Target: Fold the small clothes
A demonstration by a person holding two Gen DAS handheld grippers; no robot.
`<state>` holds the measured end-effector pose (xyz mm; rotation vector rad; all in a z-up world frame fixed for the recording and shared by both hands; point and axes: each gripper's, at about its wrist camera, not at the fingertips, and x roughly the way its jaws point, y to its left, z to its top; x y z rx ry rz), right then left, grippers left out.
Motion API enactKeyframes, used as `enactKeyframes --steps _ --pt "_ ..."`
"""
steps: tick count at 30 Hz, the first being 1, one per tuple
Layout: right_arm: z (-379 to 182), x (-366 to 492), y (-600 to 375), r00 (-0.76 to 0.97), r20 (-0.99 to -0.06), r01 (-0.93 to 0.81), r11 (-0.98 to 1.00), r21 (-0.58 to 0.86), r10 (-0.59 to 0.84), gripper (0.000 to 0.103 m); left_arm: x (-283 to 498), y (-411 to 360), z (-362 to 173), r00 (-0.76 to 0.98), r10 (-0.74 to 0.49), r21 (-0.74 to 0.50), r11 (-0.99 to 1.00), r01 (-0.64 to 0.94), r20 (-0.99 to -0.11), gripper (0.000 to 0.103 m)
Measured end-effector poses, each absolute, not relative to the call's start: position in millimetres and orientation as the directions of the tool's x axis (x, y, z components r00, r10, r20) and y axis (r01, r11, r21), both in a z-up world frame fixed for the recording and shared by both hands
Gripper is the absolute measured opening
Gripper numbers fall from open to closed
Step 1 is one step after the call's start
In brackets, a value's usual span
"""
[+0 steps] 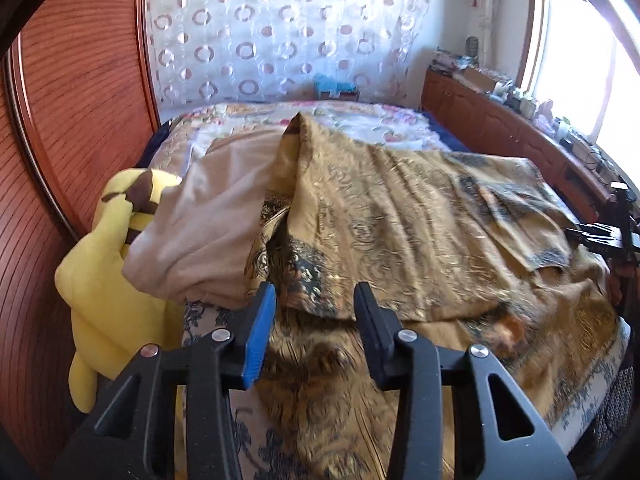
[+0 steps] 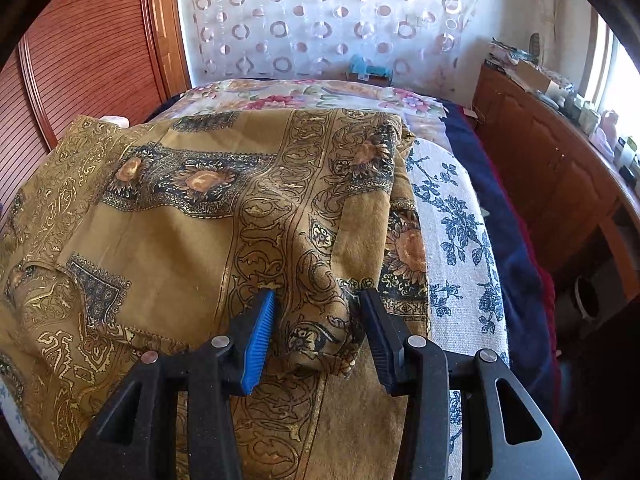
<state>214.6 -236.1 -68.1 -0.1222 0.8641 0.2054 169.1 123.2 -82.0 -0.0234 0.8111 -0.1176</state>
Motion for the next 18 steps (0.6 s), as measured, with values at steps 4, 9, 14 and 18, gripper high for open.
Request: enactKeyframes --steps 4,9,14,18 --pt "-67.9 214.0 -236.4 0.632 -0.765 -0.230 0.973 -0.030 0.126 0.046 188.6 131.0 -98.0 0.642 -0.112 -0.084 0.994 0.075 -0.758 0.033" --pt "-68.1 213.8 -235.6 0.632 -0.765 -0.230 0.973 -0.031 0.125 0.046 192.3 130.7 -100.2 0.626 -0.143 -0.104 0.990 0.099 -0.767 0.027" --pt "-68.3 213.8 -235.8 0.632 -0.765 -0.231 0.973 -0.031 0.125 0.046 192.3 117.9 -100.7 0.626 -0.147 -0.077 0.987 0.138 -0.765 0.027" --pt "-68.3 213.7 -236.4 0.632 -0.764 -0.231 0.972 -0.031 0.126 0.046 193.0 113.9 -102.8 0.636 -0.149 -0.081 0.988 0.135 -0.757 0.006"
